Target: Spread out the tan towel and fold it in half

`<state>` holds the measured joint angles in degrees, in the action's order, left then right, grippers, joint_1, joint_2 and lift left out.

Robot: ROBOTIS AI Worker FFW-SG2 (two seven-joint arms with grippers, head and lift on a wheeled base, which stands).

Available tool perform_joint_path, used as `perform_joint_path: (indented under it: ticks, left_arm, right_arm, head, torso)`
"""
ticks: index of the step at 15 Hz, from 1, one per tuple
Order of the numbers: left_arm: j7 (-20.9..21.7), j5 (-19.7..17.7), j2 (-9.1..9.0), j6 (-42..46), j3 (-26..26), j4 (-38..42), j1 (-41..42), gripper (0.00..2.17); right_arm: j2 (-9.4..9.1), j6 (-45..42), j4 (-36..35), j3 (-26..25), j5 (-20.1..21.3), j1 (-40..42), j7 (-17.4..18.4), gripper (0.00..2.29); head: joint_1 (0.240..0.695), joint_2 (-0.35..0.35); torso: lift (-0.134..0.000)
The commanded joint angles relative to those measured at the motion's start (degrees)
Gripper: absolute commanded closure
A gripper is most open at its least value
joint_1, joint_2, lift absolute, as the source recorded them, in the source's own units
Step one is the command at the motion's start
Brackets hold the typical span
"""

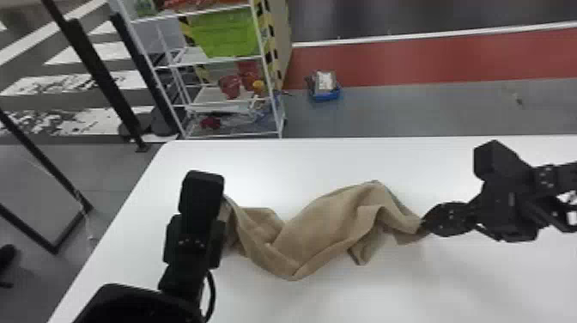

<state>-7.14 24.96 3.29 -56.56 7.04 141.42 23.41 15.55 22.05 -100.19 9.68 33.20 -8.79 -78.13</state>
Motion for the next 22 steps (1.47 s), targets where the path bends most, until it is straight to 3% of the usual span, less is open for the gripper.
perform_joint_path:
  ticks: [1, 3, 6, 10, 11, 15, 17, 22]
  left_arm:
    - [0.02, 0.0, 0.05, 0.0, -0.45, 0.7, 0.06, 2.14]
    - [0.37, 0.0, 0.05, 0.0, -1.33, 1.75, 0.06, 2.14]
    - [0.99, 0.0, 0.05, 0.0, -3.09, 4.04, 0.32, 2.14]
    - [0.73, -1.49, -0.04, 2.11, -6.16, 4.65, 2.7, 2.14]
    - [1.25, -2.37, -0.04, 2.11, -6.78, 4.48, 2.08, 2.14]
    - [6.7, -3.16, -0.83, -3.87, -6.95, 4.92, -4.33, 2.14]
    - [10.13, -3.96, -1.36, -9.14, -6.51, 4.83, -9.43, 2.14]
    - [18.48, -4.13, -2.24, -20.39, -8.45, -2.2, -27.36, 2.14]
  right_arm:
    - [-1.31, -2.57, -0.35, -4.41, -1.73, -0.17, -0.19, 1.6]
    - [-2.46, -3.28, -1.14, -8.89, -5.34, -1.49, -0.19, 1.6]
    - [-2.46, -3.45, -3.17, -11.26, -8.41, -3.69, -0.19, 1.6]
    - [-0.08, -9.61, -2.29, -10.56, -4.72, -1.84, -0.19, 1.6]
    - [-0.96, -10.31, -2.11, -12.14, -5.69, -2.11, -0.19, 1.6]
    - [-2.98, -6.62, -3.43, -18.65, -12.63, -4.66, -0.19, 1.6]
    - [-3.25, -6.62, -3.43, -19.53, -13.16, -6.06, -0.19, 1.6]
    - [-4.04, -1.34, -1.67, -20.93, -14.65, -13.36, -0.19, 1.6]
  head:
    - [0.695, 0.216]
    - [0.695, 0.205]
    - [0.695, 0.192]
    - [0.695, 0.202]
    - [0.695, 0.204]
    - [0.695, 0.183]
    - [0.695, 0.154]
    - [0.615, 0.108]
  torso:
    - [-0.124]
    - [-0.124]
    - [-0.124]
    - [-0.124]
    - [-0.124]
    - [-0.124]
    - [-0.124]
    - [-0.124]
